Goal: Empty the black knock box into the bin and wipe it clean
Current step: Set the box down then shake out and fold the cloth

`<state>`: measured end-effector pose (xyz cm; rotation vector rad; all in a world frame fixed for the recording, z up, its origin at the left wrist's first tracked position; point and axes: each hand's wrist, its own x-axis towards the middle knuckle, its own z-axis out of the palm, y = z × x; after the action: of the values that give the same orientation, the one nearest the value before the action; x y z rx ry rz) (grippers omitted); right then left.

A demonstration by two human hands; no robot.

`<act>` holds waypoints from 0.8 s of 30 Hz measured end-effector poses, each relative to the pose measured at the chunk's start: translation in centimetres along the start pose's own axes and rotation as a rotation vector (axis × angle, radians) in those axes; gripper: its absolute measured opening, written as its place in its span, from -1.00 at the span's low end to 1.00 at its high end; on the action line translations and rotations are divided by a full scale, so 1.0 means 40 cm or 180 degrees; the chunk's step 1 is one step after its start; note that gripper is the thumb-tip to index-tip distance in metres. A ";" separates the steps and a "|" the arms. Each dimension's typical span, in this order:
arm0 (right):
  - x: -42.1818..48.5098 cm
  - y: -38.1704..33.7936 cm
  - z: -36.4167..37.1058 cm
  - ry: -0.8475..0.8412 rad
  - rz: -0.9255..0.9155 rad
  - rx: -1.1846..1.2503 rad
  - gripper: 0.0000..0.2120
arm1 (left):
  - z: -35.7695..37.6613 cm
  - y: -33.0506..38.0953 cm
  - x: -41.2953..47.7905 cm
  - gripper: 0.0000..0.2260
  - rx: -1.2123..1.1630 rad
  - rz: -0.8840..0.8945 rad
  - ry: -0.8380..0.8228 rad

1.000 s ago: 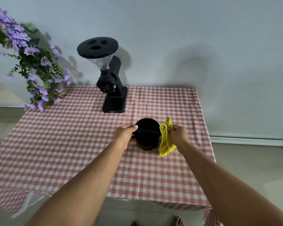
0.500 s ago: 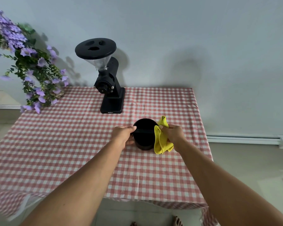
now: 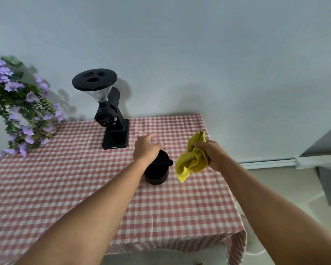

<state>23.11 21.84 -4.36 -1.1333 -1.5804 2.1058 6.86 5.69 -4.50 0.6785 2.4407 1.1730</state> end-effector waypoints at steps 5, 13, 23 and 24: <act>-0.041 -0.066 -0.042 -0.0305 -0.0228 0.0133 -0.84 | 0.020 0.116 -0.035 -0.46 -0.0322 0.0399 -0.1313; -0.101 -0.109 -0.086 -0.0466 -0.0240 0.0536 -0.86 | 0.041 0.183 -0.049 -0.73 -0.0474 0.0404 -0.1906; -0.125 -0.045 -0.151 -0.0254 -0.0453 0.0829 -0.77 | 0.070 0.155 -0.053 -0.79 -0.0657 0.0253 -0.1473; -0.127 -0.045 -0.151 -0.0205 -0.0433 0.0834 -0.82 | 0.076 0.156 -0.061 -0.76 -0.0648 0.0223 -0.1301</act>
<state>30.38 23.46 -1.19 -0.8554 -1.3173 2.1975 12.06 9.63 -1.10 0.8511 1.9465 1.1562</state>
